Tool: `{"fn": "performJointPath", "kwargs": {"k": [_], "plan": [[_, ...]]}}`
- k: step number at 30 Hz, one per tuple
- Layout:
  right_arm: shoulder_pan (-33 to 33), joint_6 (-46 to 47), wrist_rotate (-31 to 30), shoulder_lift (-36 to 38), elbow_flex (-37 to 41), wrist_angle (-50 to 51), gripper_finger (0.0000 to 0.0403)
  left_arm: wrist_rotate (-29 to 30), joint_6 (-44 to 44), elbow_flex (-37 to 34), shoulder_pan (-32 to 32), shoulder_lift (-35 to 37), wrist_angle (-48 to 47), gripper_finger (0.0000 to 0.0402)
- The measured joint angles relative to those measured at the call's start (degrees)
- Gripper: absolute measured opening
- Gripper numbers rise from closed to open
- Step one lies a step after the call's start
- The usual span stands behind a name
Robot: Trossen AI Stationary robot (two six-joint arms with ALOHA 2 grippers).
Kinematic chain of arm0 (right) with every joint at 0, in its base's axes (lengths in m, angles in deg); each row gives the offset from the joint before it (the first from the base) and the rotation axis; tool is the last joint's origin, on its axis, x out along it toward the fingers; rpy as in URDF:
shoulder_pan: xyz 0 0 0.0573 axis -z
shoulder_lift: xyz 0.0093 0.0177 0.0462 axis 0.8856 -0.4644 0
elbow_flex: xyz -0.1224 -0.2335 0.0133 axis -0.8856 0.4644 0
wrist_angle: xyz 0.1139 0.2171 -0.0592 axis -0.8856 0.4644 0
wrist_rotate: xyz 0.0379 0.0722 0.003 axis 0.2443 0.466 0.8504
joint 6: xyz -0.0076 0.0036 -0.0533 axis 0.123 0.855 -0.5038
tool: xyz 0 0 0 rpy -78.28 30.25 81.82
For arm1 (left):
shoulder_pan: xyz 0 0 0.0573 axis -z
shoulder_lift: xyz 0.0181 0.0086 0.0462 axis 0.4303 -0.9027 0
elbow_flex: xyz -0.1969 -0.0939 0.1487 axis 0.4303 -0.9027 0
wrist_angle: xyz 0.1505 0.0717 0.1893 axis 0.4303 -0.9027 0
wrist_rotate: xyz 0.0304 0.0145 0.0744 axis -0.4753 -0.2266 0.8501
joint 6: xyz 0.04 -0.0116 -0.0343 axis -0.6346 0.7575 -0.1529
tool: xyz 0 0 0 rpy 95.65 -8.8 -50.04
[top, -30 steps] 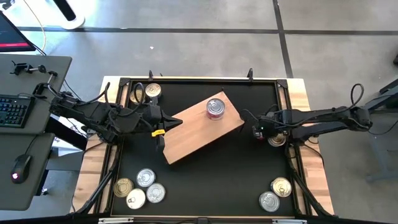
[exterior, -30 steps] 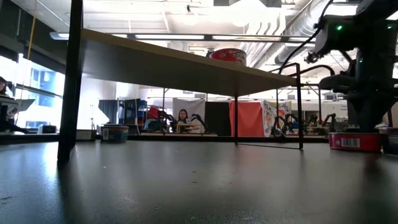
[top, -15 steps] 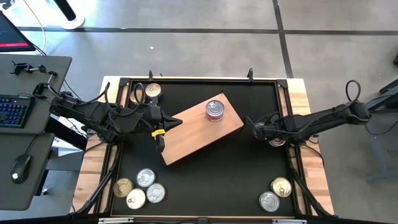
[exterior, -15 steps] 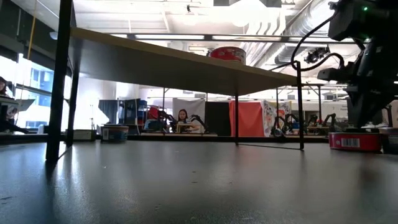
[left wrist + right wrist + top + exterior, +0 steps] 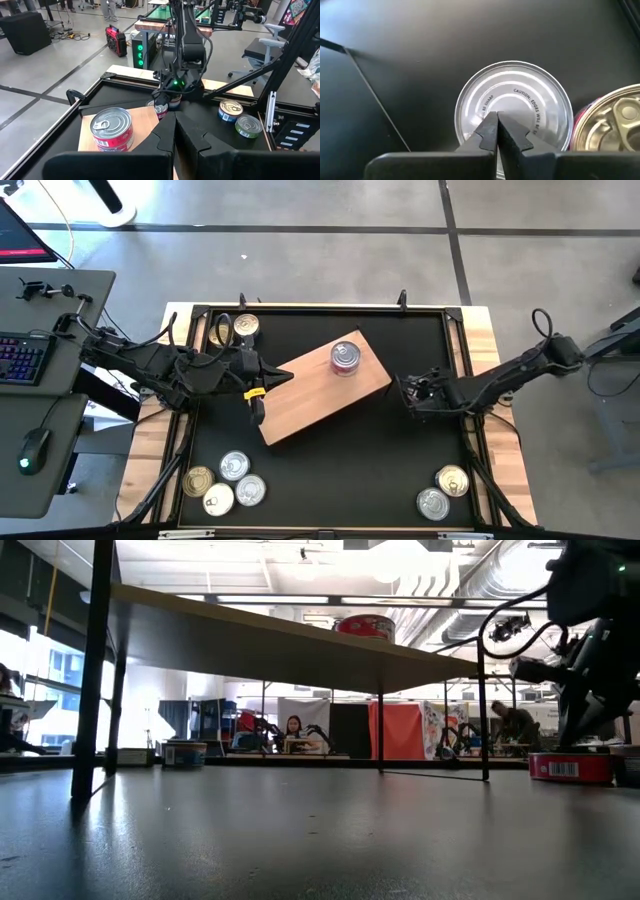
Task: Stack canned seafood by type on shelf
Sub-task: Stack the red tuna can on the top of the other red tuna cans on the shelf
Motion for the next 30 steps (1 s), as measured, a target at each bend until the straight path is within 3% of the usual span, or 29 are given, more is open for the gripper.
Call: {"fn": "performJointPath", "kwargs": {"k": [6,10,19,24,30], "plan": [[-2.3,-0.9,-1.3,1.0,0.0,1.4,0.0000,0.0,-1.5,0.0,0.0,0.0,0.0,0.0000],[-3.8,-11.6,-0.1,0.0,0.5,-1.0,0.0000,0.2,-1.5,0.0,0.0,0.0,0.1,0.0000],[-3.8,-14.0,1.5,-6.3,0.5,-2.2,0.0000,0.5,-1.5,0.0,0.0,0.0,0.2,0.0000],[-4.8,-20.0,1.1,-8.7,0.1,-7.3,0.0000,0.5,-1.5,0.0,0.0,0.0,0.3,0.0000],[-7.0,-30.0,7.6,-8.3,-3.4,-8.4,0.0000,0.5,-2.0,0.0,0.0,0.0,0.3,0.0000]]}}
